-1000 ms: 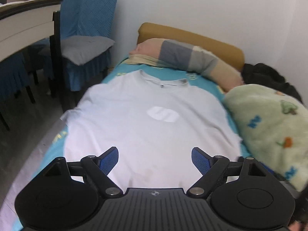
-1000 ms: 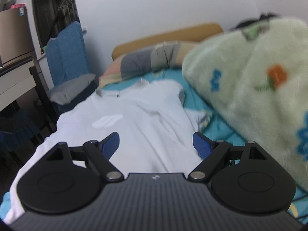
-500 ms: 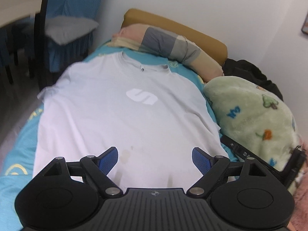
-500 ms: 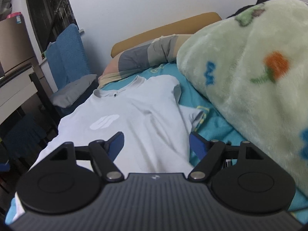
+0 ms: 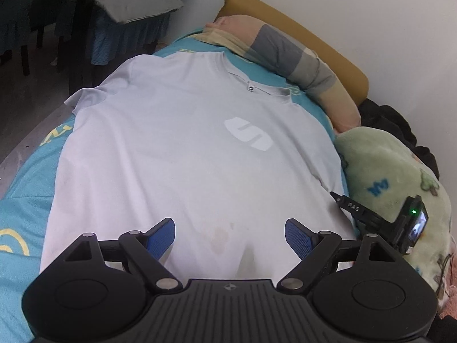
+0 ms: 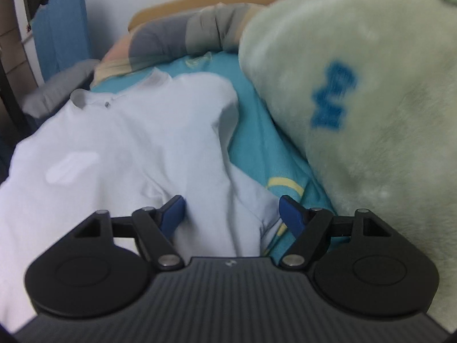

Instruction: Fold clothes

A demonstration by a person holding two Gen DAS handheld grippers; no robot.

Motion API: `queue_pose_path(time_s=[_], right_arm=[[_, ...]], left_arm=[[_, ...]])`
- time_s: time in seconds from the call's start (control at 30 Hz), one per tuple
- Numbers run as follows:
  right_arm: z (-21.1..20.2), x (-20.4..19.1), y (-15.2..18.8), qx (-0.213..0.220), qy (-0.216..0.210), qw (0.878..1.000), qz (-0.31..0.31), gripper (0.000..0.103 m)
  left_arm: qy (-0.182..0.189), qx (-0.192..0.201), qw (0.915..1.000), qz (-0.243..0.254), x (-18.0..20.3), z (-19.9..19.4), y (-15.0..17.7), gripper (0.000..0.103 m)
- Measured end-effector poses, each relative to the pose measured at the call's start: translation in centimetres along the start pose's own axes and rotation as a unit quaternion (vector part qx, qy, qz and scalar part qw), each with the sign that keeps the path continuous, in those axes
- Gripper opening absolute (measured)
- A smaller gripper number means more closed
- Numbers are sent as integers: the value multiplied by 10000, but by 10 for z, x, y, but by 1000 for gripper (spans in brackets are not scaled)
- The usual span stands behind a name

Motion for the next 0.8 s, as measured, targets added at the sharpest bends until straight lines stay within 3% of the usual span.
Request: queue_pose_path(time_s=[0.1,0.2,0.27,0.37,0.5,0.63,0.73,0.8], right_arm=[[-8,-23,-3,111,158,9982,-568,19],[-22,-58,-9,287,428,9878,-1469,9],[-31,-87,-13,452,721,9703,-2265,8],[-46,-134,-13,749,527,9503,-2976,5],[-40,-184,-3,543,-58,9493,-3095,4],[-36,-179,-5,592,-217,9641,-2580,4],[-36,-139,-16,526,-156,9820,-1810,15],[-36,-112,-24,474,-113,9905,-1286,64]], left_arm=[[64,40,10000,35,4,4,-4,85],[60,129,9999,92,9,3,-8,85],[47,207,9997,128,10,1,-10,85],[-30,326,9994,125,7,-4,-13,85],[-89,403,9990,-197,-8,-10,-18,84],[-135,373,9983,-420,-21,-15,-18,84],[-90,350,9981,-505,-21,-15,-19,84],[-77,348,9983,-471,-18,-14,-18,84]])
Point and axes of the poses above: each gripper's, at about its wrist camera, not at the fingertips, and z roughly the way its jaws point, x to its right, y to its underside, the point moved 6 cm from there along z, roughly the way its jaws point, and after that the axes turned 4 degrees about -z, right-handed, at the moved point
